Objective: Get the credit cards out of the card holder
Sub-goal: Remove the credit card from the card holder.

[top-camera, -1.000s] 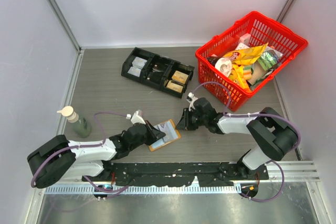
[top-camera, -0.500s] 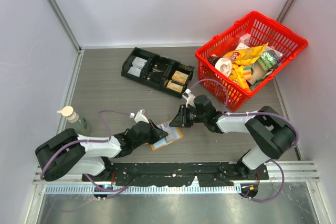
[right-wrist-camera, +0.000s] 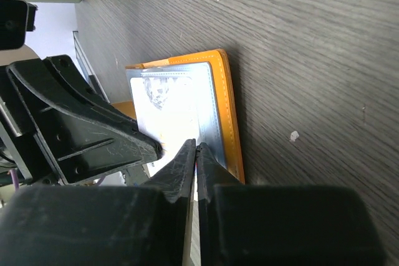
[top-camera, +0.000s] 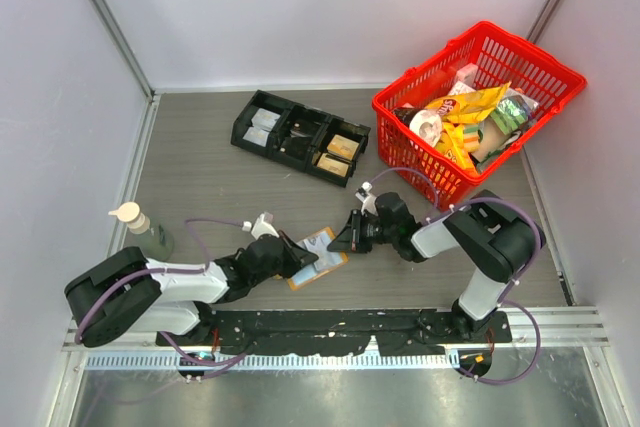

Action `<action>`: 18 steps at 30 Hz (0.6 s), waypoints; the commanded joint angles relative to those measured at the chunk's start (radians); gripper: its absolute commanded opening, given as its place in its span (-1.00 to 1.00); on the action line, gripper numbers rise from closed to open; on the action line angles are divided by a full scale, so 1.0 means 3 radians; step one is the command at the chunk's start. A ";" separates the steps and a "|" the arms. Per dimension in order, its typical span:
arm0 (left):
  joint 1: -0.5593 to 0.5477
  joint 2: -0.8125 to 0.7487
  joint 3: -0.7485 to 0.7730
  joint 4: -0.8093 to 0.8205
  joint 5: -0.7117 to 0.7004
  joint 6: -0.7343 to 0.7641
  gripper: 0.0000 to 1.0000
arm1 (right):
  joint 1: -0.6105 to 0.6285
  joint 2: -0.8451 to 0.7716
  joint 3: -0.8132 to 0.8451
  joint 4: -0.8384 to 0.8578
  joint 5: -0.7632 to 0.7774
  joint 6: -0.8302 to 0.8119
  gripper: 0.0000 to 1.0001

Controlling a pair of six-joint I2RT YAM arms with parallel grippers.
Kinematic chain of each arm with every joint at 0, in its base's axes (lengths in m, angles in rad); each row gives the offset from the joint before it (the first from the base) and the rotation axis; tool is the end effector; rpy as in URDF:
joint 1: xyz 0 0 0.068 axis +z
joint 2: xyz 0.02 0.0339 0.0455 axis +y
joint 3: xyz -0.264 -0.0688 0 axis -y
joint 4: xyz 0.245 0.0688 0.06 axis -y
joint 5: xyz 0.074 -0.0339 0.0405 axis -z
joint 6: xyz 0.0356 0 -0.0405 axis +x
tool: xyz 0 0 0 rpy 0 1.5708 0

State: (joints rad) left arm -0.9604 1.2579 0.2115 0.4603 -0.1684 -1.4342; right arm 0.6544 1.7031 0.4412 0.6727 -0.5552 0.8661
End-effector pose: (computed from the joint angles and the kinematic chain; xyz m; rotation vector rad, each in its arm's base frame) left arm 0.1220 -0.1639 0.1223 -0.6695 2.3095 -1.1257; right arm 0.2053 0.1811 0.1021 -0.1108 2.4461 1.3913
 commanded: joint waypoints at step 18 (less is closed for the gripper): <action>0.0000 -0.0353 -0.0204 -0.0230 -0.0180 -0.0154 -0.99 | -0.0065 0.0111 -0.0075 -0.0229 0.0057 -0.0060 -0.90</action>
State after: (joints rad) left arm -0.9604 1.1397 0.1352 0.4305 -0.2016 -1.5299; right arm 0.6434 1.7195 0.4431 0.6800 -0.5789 0.8898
